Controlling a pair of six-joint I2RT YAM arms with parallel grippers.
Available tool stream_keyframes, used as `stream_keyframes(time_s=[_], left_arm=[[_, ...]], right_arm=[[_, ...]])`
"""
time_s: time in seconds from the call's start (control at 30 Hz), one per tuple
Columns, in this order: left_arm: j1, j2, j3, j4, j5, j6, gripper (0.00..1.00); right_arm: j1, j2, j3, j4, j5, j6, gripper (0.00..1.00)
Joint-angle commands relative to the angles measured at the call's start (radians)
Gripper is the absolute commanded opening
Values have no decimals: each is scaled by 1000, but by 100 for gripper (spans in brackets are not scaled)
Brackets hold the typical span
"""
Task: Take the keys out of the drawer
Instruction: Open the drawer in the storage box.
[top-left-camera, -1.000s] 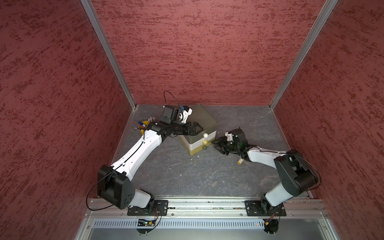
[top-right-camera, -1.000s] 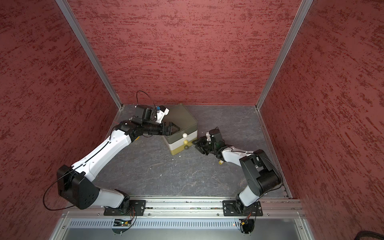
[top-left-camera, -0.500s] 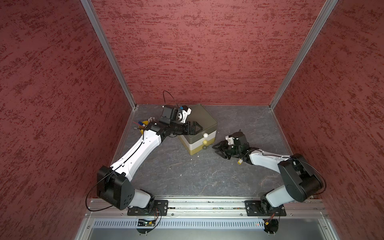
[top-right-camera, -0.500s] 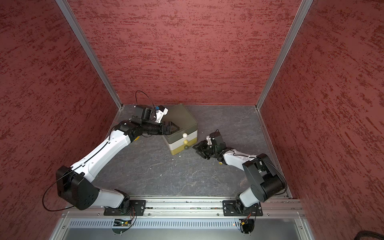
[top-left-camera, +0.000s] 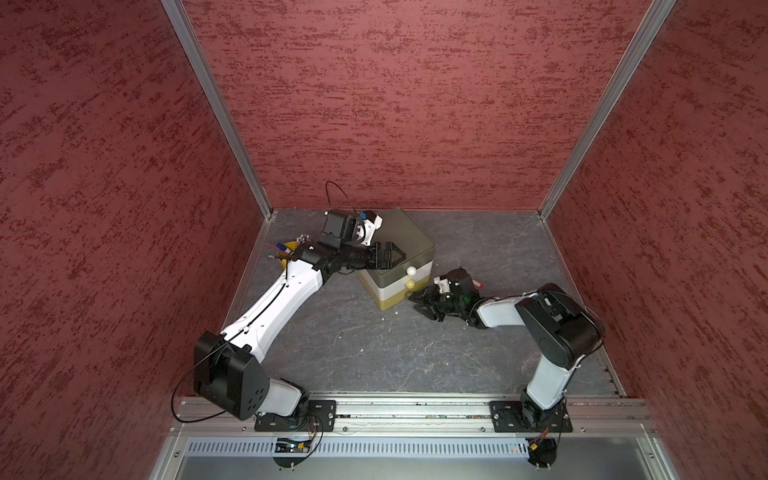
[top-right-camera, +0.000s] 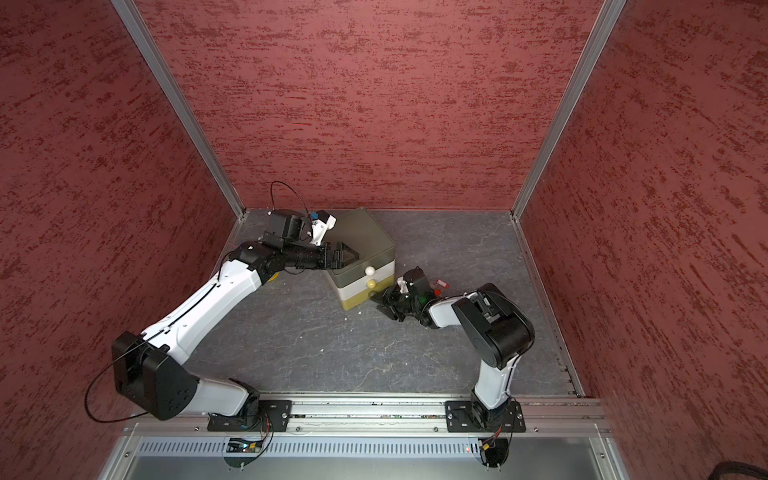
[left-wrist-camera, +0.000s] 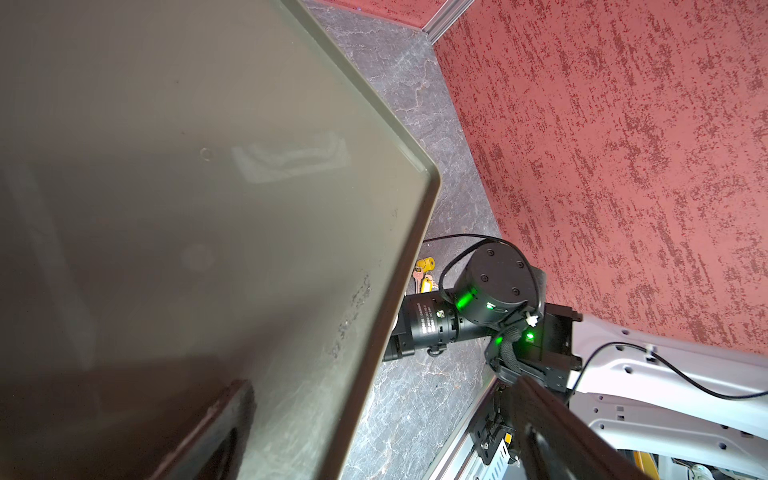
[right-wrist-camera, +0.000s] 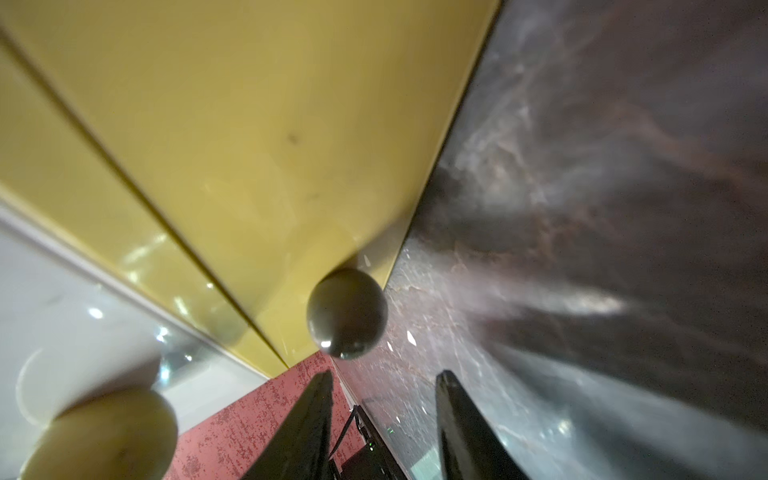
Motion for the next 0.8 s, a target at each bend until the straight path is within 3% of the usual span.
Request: stream_keyframes(time_s=[0.0, 0.77], left_arm=[[6, -3, 4, 15, 8, 2, 100], [7, 6, -2, 6, 6, 11, 100]], right_arm=[[6, 25, 42, 90, 2, 27, 44], [6, 125, 68, 214, 32, 33, 36]])
